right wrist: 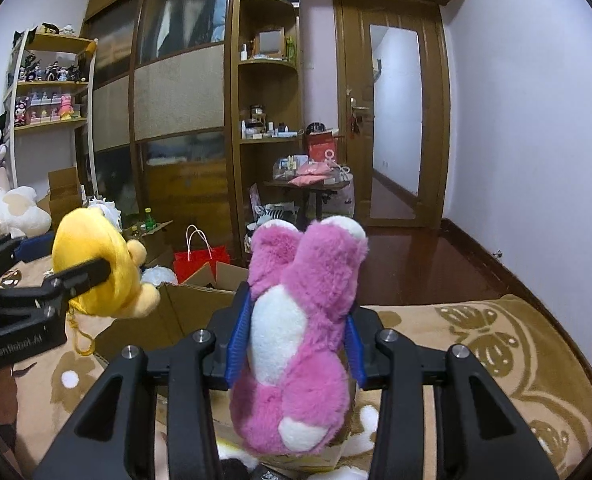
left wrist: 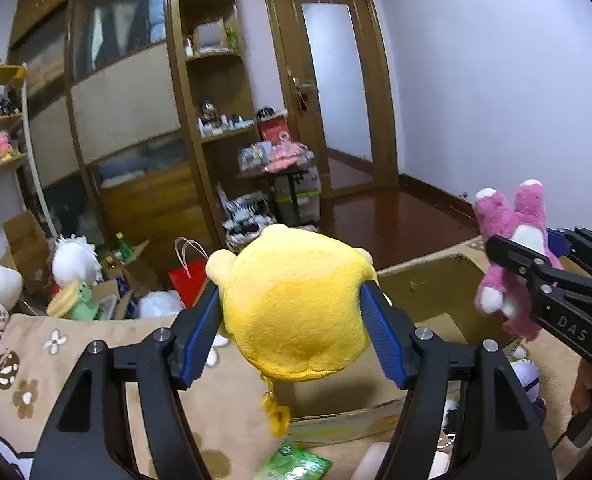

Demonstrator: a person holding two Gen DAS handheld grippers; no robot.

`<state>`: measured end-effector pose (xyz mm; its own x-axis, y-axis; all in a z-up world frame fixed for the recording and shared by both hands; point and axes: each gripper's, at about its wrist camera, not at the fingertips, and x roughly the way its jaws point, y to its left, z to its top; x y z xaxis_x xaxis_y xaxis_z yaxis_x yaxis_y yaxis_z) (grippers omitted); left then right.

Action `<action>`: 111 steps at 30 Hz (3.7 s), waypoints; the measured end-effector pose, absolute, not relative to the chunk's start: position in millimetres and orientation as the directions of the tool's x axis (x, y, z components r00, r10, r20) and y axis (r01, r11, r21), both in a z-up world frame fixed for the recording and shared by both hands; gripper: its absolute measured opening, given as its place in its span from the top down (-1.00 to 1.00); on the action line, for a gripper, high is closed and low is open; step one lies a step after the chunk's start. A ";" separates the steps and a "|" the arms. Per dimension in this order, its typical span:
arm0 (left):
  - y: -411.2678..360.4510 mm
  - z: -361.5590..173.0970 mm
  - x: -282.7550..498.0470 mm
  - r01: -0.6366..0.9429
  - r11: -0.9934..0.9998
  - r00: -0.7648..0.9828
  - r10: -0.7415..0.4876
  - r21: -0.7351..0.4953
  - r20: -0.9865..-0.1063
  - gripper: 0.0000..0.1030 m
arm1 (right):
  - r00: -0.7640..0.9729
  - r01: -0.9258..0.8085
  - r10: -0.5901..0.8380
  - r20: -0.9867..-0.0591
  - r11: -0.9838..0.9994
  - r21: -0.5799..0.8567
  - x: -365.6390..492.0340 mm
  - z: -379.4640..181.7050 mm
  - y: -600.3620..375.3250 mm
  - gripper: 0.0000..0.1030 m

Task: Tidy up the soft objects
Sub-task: 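Lift both plush toys and carry them over the open cardboard box, then open both grippers to drop the yellow dog and pink bear into the box, then close the left gripper on the green tissue pack while the right grips the purple doll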

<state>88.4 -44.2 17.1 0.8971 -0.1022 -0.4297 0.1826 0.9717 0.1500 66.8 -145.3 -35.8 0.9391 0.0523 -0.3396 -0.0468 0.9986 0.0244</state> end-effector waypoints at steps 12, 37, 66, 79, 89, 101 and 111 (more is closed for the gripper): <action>-46.6 -13.0 116.3 0.239 0.967 0.813 -0.149 0.088 -0.563 -0.40 | 0.891 -0.096 0.104 -0.441 0.995 0.039 94.4 -60.4 -136.8 0.10; -8.9 -4.5 96.4 0.217 0.969 0.767 -0.097 0.114 -0.634 -0.92 | 0.902 -0.060 0.089 -0.423 0.995 0.081 45.2 -39.5 -138.4 -1.00; -5.4 -59.0 89.9 0.286 0.944 0.548 -0.020 0.165 -0.836 -0.92 | 0.832 0.055 0.022 -0.554 0.991 0.123 1.3 -76.6 -164.5 -1.00; -7.3 -95.3 112.1 0.294 0.947 0.428 -0.010 0.128 -0.904 -0.92 | 0.747 0.105 0.018 -0.665 0.984 0.145 30.6 -126.6 -174.3 -1.00; -13.4 -121.0 122.4 0.310 0.944 0.323 0.009 0.115 -0.946 -0.92 | 0.714 0.156 -0.008 -0.700 0.977 0.148 38.8 -148.7 -182.6 -1.00; -9.5 -135.0 131.5 0.277 0.955 0.278 0.029 0.109 -0.960 -0.84 | 0.660 0.167 0.080 -0.747 0.954 0.250 46.5 -168.0 -196.1 -0.46; -1.9 -146.3 138.9 0.235 0.971 0.218 -0.005 0.047 -0.976 -0.26 | 0.647 0.166 0.055 -0.760 0.963 0.211 44.8 -170.7 -191.4 -0.32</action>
